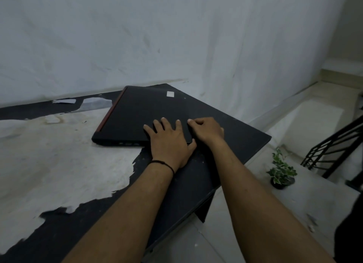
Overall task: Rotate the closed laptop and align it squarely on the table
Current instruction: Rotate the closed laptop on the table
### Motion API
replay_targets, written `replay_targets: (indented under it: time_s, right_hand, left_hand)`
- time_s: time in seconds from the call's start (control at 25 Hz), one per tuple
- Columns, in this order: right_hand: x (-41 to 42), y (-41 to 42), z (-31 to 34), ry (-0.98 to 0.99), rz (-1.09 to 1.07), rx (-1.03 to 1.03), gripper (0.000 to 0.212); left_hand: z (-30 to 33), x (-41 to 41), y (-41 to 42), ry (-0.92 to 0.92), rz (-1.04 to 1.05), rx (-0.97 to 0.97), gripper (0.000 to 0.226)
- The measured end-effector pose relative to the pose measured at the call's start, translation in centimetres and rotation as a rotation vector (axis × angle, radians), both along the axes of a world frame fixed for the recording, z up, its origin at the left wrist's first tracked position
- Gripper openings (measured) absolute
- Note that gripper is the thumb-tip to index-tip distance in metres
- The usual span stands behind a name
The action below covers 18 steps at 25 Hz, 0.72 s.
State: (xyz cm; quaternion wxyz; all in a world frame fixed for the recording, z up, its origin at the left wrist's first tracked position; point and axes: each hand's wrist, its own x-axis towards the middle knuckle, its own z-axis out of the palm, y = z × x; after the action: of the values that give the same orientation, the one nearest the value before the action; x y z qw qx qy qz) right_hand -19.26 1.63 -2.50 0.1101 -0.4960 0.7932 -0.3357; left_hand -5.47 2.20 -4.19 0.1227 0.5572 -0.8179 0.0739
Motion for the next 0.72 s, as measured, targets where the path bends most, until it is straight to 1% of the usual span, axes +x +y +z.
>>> replay_targets:
  time_s: [0.08,0.28,0.4,0.52,0.6,0.72]
  right_hand:
    - [0.5,0.3,0.0,0.018,-0.009,-0.012,0.041]
    - [3.3,1.4,-0.1,-0.065,-0.037,-0.05,0.045]
    - [5.9,2.1,-0.4,-0.074,-0.014,-0.078,0.038]
    - [8.6,2.6,-1.0,-0.07,0.013,-0.094,0.039]
    - [9.0,2.7,-1.0,-0.073,0.018,-0.093,0.038]
    - [8.3,2.0,-0.3,-0.129,0.001,-0.089,0.028]
  left_hand:
    - [0.3,0.0,0.2,-0.006,-0.01,0.011,0.086]
    - [0.9,1.9,1.4,-0.101,-0.072,0.013,0.077]
    - [0.9,6.1,2.0,-0.147,-0.116,-0.028,0.075]
    - [1.2,10.5,2.6,-0.173,-0.155,-0.018,0.073]
    - [1.2,11.5,3.0,-0.163,-0.159,-0.002,0.072]
    - [1.6,10.3,3.1,-0.13,-0.093,0.012,0.069]
